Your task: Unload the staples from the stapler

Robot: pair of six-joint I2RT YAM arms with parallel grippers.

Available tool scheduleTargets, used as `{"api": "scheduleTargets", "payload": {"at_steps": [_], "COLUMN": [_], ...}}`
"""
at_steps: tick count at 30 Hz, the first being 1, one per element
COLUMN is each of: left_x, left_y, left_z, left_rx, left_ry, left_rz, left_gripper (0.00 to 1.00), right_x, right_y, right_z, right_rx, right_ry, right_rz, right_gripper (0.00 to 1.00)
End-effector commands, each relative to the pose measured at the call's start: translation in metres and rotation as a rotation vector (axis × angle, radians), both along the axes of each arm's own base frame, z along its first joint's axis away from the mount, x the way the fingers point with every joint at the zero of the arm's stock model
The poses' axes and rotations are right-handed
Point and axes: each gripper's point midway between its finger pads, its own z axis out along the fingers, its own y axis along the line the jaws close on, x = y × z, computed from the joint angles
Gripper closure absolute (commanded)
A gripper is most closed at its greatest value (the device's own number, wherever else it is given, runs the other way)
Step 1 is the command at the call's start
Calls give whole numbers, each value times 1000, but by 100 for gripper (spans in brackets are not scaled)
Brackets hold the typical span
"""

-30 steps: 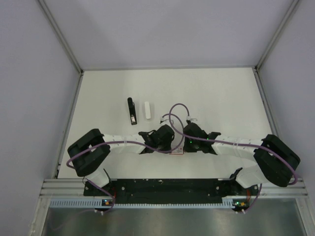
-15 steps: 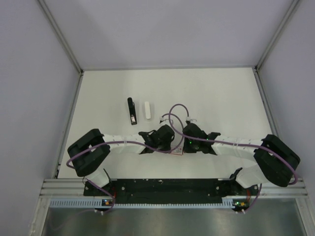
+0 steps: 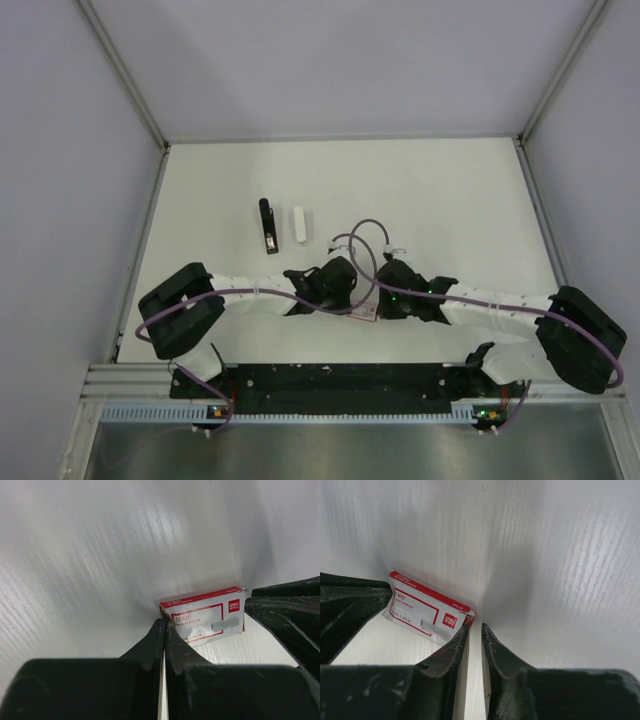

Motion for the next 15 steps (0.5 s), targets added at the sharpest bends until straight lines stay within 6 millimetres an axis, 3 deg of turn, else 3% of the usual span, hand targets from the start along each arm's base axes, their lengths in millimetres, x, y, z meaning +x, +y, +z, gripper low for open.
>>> {"api": "scheduleTargets", "payload": {"at_steps": [1, 11, 15], "left_x": [-1, 2, 7], "left_y": [-12, -3, 6], "left_z": [11, 19, 28], "left_rx": [-63, -54, -26], "left_ry": [-12, -44, -82], "left_rz": [-10, 14, 36], "left_gripper": [100, 99, 86], "right_x": [-1, 3, 11], "right_y": [-5, -21, -21], "right_z": [10, 20, 30], "right_rx": [56, 55, 48], "right_ry": [-40, -67, -103], "right_rz": [-39, -62, -44], "right_gripper": [81, 67, 65]}}
